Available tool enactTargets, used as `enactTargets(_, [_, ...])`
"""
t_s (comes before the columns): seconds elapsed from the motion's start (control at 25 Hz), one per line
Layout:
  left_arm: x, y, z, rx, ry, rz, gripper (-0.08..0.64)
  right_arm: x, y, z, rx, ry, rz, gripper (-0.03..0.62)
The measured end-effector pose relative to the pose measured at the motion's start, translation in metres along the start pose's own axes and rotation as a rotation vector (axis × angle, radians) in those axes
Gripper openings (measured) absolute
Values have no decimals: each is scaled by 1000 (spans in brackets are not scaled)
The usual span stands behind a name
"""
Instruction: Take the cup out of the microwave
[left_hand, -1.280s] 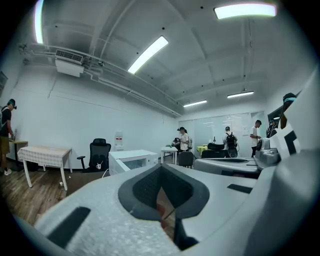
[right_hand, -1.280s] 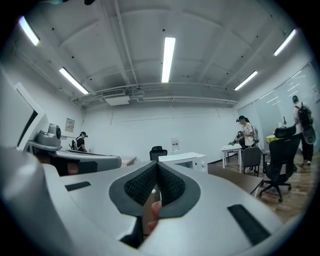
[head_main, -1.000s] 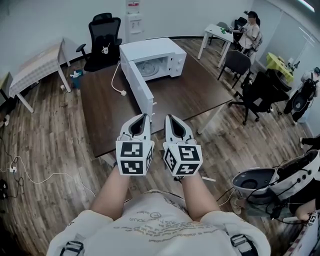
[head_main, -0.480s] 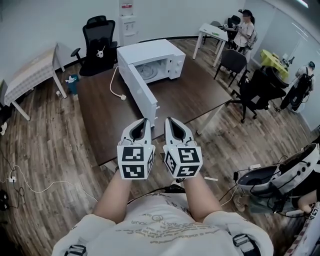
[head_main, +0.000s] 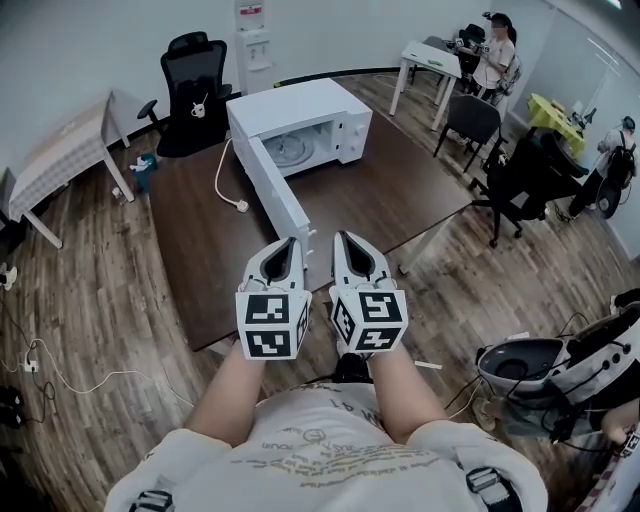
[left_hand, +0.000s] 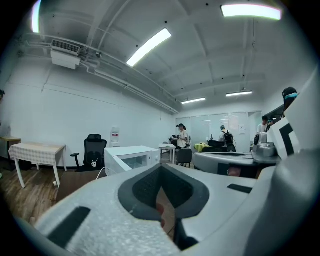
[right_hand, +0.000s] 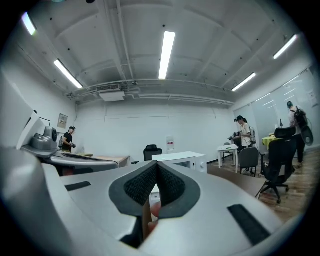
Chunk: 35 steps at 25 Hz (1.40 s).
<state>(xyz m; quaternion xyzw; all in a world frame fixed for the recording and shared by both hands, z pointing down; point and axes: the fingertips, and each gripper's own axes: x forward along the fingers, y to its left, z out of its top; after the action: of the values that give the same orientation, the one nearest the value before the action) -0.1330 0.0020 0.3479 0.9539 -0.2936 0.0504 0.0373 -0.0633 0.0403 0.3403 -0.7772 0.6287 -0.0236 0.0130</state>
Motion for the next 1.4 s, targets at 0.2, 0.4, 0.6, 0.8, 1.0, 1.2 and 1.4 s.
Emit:
enactTargets(0.2, [45,1,5,-8,1,22,8,34,-33,-3,13,2,15,9])
enactTargets(0.4, [93,0,10,-7,6,48,8,72,-70,-2,39,5,28,9])
enactTargets(0.6, [136,8,16,-24,-1,86,8,111,-96,-7,52,26,63,9])
enactTargets(0.8, [179,18,22,-78,12,114,8,154,-117,-4,48,38,108,9])
enactTargets(1.0, [213,28,24,-124,32,151,8,191,-139,-7,65,68,136,9])
enactTargets(1.2, [246,29,18,-147,50,213,8,221,-166,-19,90,107,175,9])
enactTargets(1.4, [281,35,9,-159,75,289,8,253,-181,-25,80,141,244,9])
